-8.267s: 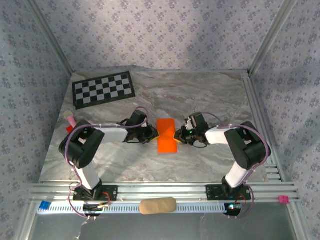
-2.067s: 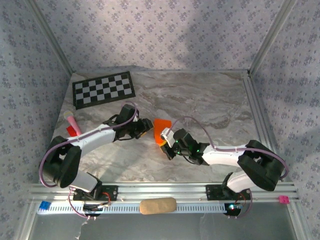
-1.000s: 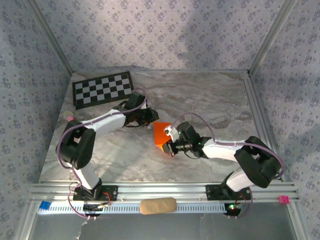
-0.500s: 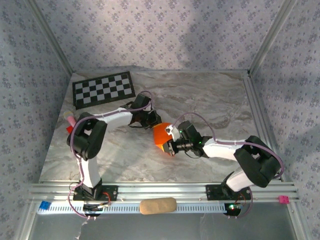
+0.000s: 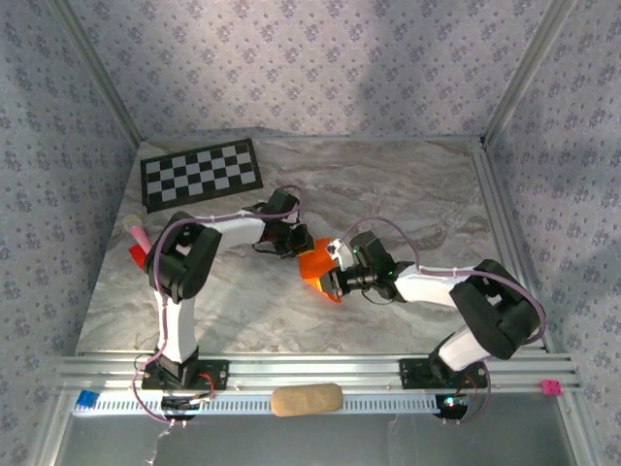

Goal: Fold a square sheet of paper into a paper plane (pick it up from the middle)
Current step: Third fold the triangle at the center of the table.

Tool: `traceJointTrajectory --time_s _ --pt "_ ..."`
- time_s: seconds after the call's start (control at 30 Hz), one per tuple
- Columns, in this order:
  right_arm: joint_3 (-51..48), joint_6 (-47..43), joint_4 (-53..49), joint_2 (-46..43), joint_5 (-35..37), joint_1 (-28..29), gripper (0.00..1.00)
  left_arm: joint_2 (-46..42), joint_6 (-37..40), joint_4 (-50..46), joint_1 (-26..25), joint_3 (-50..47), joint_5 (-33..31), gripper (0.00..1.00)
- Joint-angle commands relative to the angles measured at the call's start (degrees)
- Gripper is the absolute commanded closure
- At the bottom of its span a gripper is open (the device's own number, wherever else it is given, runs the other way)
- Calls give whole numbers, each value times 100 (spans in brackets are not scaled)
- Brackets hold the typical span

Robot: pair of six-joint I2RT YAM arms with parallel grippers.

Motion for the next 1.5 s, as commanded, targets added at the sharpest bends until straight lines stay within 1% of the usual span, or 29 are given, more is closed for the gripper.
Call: traceJointTrajectory --time_s 0.0,0.2,0.33,0.67,0.9,1.47 --pt "138 28 -139 136 -335 -181 100 196 161 -309 -35 100 -104 84" --pt "274 -46 -270 311 -591 -421 100 241 292 -466 -40 222 -128 84" --pt "296 2 -302 389 -655 -431 100 182 378 -535 -35 256 -174 85" --pt "187 206 -22 477 -562 -310 100 7 461 -553 -88 62 -208 85" --pt "350 132 -179 524 -708 -308 100 4 591 -558 -92 17 -196 86" --pt "331 153 -42 688 -779 -530 100 105 699 -570 -87 70 -178 86"
